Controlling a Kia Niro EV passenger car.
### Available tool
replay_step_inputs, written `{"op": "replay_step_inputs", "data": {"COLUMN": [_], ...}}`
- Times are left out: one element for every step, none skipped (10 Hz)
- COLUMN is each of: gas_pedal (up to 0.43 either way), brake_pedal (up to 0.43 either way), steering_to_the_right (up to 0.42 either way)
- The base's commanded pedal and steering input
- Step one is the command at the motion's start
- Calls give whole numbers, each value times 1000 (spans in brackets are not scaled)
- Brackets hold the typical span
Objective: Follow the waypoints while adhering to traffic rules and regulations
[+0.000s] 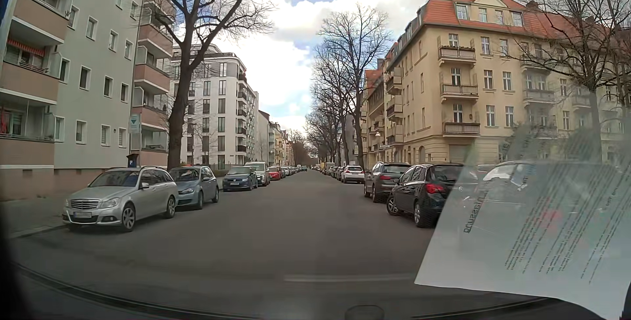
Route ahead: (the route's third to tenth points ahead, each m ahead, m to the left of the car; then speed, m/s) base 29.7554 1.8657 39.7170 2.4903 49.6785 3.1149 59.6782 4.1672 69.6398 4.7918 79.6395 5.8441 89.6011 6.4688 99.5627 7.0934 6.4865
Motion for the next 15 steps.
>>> {"op": "replay_step_inputs", "data": {"gas_pedal": [0,0,0,0,8,8,20,20,20,28,47,47,47,47,47], "brake_pedal": [30,30,30,30,30,30,30,30,30,30,30,30,30,30,30], "steering_to_the_right": [-3,-13,-19,-27,-30,-31,-31,-31,-30,-29,-29,-27,-23,-19,-17]}}
